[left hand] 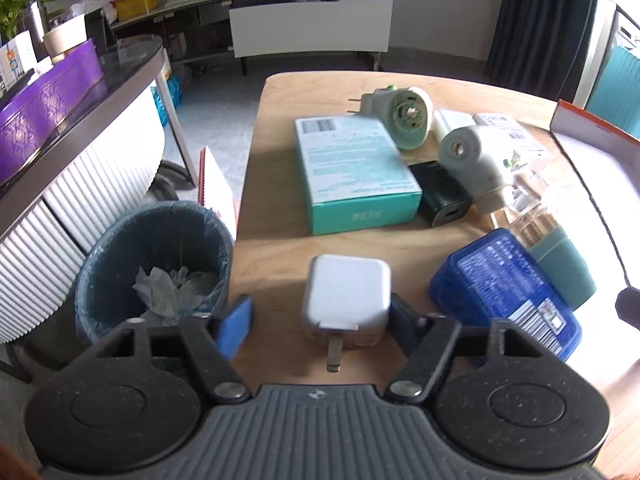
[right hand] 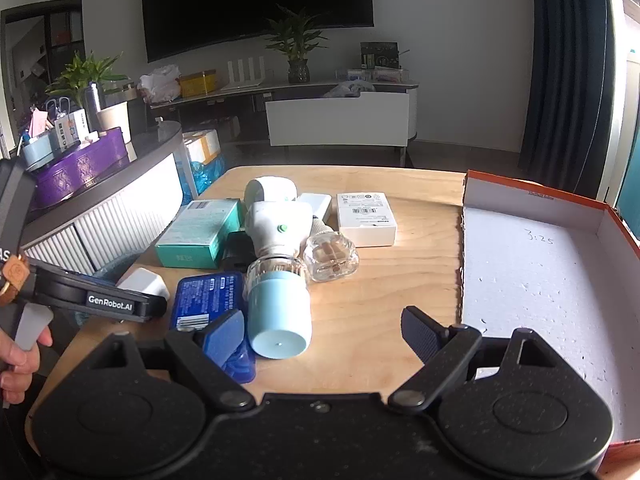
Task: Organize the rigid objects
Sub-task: 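Grasp the white charger with the left tool while the right tool grasps the light-blue container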
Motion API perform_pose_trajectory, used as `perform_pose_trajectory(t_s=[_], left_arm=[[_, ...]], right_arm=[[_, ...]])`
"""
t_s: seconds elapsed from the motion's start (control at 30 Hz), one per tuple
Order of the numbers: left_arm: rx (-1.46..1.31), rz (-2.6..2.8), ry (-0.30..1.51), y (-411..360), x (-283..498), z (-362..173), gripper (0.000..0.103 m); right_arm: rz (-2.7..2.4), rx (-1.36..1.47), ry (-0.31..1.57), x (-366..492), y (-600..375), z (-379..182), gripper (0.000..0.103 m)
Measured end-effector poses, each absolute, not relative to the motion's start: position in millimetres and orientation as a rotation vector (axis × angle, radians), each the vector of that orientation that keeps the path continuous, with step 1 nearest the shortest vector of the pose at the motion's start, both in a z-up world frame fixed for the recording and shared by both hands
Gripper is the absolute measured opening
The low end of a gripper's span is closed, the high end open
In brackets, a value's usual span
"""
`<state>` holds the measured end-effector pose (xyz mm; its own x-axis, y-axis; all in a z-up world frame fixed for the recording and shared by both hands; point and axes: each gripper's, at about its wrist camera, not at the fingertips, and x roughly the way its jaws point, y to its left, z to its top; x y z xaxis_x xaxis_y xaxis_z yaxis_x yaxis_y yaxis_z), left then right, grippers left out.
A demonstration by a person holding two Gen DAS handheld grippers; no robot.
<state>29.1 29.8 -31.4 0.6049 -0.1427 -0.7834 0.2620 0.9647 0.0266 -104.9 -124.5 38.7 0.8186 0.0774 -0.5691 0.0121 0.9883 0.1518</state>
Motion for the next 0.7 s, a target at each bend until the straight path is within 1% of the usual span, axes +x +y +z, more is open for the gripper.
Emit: perform_pose_trajectory(t_s=[0.03,0.07,0.1,0.13,0.5,0.7], left_arm=[[0.144,-0.24,0.886,28,28,-31,0.057],[0.142,-0.242,0.881,25,28,-30,0.053],[0.139,-0.243,0.877,24,27,-30,0.045],[0.136,-0.246,0.874,23,26,-29,0.042],[0.05,-0.233,0.877,25,17,-27,0.042],[0.036,-0.237,0.868,23,10,-24,0.042]], right_arm=[[0.034,0.151,0.615,-103,-125,38,0.101],[0.033,0.151,0.62,-100,-125,38,0.101],[0.033,0.151,0.626,-97,-125,38,0.101],[0.035,0.149,0.635,-94,-125,37,0.101],[0.106,0.12,0.74,-52,-118,27,0.101],[0.12,0.142,0.76,-37,-120,24,0.1]])
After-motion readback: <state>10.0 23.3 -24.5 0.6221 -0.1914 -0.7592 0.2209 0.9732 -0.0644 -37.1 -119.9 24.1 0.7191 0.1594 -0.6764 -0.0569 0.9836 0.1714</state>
